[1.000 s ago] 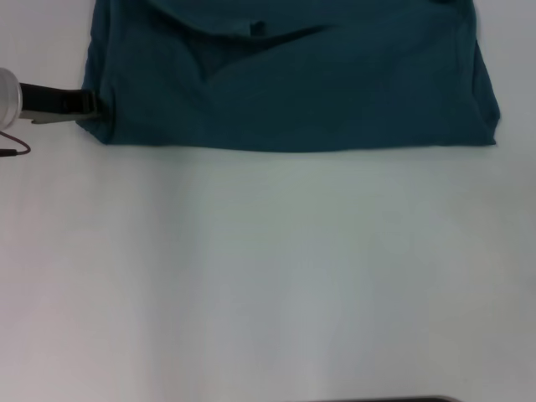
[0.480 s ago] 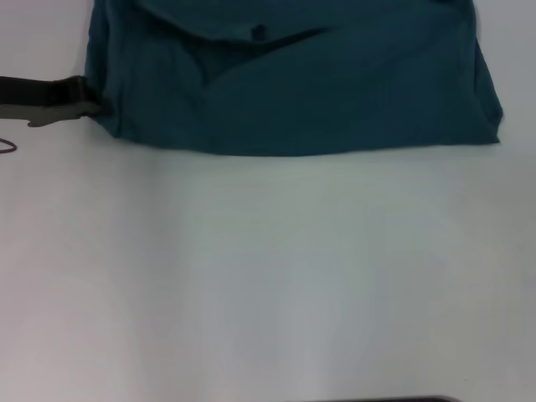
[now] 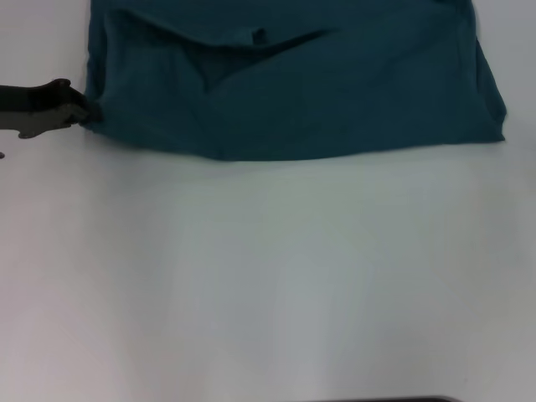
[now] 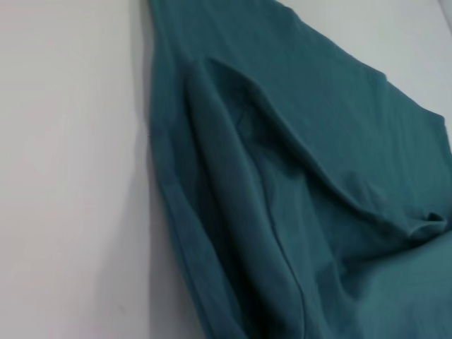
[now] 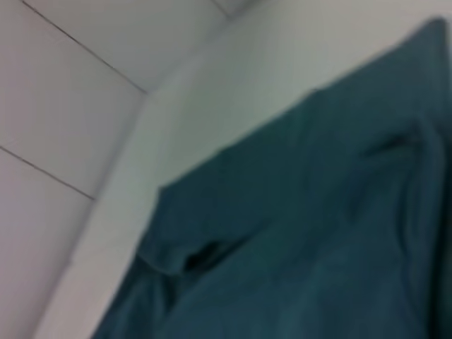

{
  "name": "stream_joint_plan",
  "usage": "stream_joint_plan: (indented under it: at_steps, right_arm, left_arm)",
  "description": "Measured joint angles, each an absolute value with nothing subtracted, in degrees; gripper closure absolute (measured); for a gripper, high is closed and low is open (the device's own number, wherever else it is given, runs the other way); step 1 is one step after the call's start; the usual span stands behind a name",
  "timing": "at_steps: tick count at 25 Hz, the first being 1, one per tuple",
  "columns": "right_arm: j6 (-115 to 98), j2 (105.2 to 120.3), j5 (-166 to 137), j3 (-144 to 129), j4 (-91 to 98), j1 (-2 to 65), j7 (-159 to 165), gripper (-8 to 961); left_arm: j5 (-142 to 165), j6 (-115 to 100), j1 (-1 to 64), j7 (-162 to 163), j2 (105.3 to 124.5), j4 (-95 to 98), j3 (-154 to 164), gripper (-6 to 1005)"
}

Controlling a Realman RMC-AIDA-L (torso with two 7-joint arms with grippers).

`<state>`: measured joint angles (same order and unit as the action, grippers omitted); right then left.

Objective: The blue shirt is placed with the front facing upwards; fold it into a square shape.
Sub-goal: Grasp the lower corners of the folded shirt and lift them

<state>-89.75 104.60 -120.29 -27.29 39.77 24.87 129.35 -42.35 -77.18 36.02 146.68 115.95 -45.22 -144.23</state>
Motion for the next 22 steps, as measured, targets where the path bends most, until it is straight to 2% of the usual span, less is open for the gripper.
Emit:
stream_joint_plan:
  at_steps: [8,11,19,22]
  right_arm:
    - [-89.29,102.73,-135.94,-29.39,39.72,34.33,139.47,147]
    - [-88.96,102.54,-141.79,-31.47,39.52,37.6,141.69,147]
    - [-84.5,104.12,-148.11,-33.48,36.64,40.92,144.24,148]
    - [-80.95,105.29,-148.24,-34.08,36.26,40.61,144.25,148]
  left_arm:
    - [-42.46,-77.3,36.51,146.66,116.02,-45.23,-143.88,988]
    - [-42.67,-77.46,36.73,146.61,116.01,-45.43,-143.76,988]
    - [-42.75,-77.22,37.1,145.93,115.93,-45.45,-143.68,989]
    - [-42.75,-77.01,37.07,145.53,115.99,-45.46,-143.75,990]
